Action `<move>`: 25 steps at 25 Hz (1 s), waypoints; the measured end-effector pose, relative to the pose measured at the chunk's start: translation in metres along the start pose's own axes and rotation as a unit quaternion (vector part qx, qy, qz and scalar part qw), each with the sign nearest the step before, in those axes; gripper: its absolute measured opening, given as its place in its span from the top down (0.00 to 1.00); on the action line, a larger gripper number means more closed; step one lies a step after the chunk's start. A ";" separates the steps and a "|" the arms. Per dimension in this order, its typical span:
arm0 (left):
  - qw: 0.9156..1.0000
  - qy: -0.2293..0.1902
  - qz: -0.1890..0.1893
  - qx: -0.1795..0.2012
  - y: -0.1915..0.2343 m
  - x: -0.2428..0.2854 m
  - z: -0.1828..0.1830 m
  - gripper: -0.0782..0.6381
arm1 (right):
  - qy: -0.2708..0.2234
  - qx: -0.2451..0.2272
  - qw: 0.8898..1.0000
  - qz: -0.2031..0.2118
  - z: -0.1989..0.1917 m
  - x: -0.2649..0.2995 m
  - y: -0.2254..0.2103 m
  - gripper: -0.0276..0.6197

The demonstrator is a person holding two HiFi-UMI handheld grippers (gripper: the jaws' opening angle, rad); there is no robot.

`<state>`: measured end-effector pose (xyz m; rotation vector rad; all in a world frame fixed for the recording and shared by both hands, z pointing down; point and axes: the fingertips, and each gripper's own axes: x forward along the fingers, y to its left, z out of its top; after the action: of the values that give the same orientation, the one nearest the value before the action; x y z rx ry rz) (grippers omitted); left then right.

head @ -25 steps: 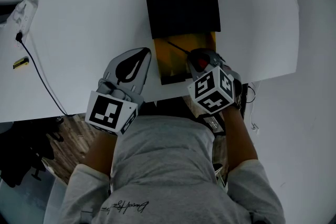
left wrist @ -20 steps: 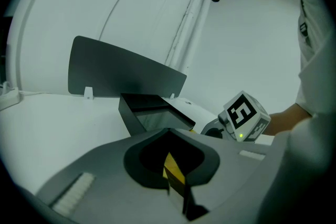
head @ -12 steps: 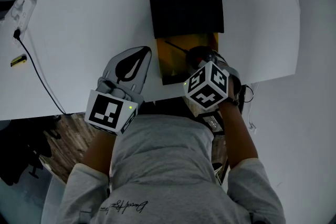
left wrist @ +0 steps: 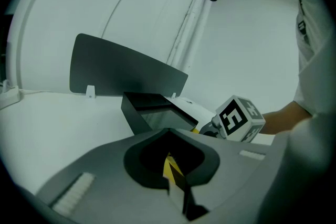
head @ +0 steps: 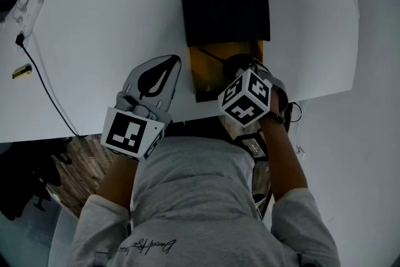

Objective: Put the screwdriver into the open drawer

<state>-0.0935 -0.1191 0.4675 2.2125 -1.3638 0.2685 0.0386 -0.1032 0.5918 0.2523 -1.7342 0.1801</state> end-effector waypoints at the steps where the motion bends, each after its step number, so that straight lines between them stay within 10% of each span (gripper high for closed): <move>1: 1.000 0.001 0.000 0.000 0.000 0.000 0.000 0.89 | 0.002 0.000 1.000 0.001 0.000 0.001 0.000 0.84; 25: 1.000 0.002 0.001 -0.005 0.007 0.000 -0.004 0.89 | 0.028 -0.002 0.999 0.014 0.001 0.011 -0.001 0.84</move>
<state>-0.0998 -0.1197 0.4728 2.2021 -1.3630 0.2653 0.0359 -0.1049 0.6027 0.2177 -1.6825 0.2028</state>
